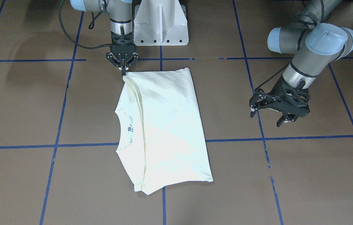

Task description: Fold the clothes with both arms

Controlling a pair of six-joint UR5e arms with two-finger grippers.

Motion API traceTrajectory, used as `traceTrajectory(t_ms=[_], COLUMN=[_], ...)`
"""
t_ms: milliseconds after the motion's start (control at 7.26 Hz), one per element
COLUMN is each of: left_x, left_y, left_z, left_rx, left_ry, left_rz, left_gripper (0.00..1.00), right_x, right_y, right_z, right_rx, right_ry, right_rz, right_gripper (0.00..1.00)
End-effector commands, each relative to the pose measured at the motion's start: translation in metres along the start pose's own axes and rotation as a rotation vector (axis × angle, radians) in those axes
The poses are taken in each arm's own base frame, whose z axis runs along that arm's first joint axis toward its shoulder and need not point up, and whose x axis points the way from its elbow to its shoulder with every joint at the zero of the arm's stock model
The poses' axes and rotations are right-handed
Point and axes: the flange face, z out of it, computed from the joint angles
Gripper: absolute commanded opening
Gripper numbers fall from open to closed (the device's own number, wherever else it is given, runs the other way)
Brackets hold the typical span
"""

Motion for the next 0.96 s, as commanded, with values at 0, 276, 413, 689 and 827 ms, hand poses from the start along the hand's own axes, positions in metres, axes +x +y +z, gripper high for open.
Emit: traceTrajectory(t_ms=[0,276,413,689,827], left_x=[0.001,0.002,0.002,0.012,0.035], left_y=[0.0,0.001,0.0,0.0,0.004], left_z=[0.0,0.0,0.0,-0.003,-0.011], left_rx=[0.0,0.0,0.001,0.006,0.015], left_ry=[0.0,0.002,0.003,0.018,0.052], left_rz=[0.0,0.0,0.001,-0.04,-0.076], left_gripper=[1.0,1.0,1.0,1.0,1.0], right_x=[-0.004,-0.009,-0.009,0.007,0.014], right_y=[0.014,0.011,0.004,-0.037,-0.055], right_z=[-0.002,-0.011,-0.025,-0.053,-0.072], right_rx=[-0.018,-0.02,-0.029,-0.061,-0.065], right_ry=[-0.005,-0.026,-0.06,-0.121,-0.176], right_rz=[0.105,0.109,0.113,0.183,0.217], right_gripper=[0.22,1.0,1.0,1.0,1.0])
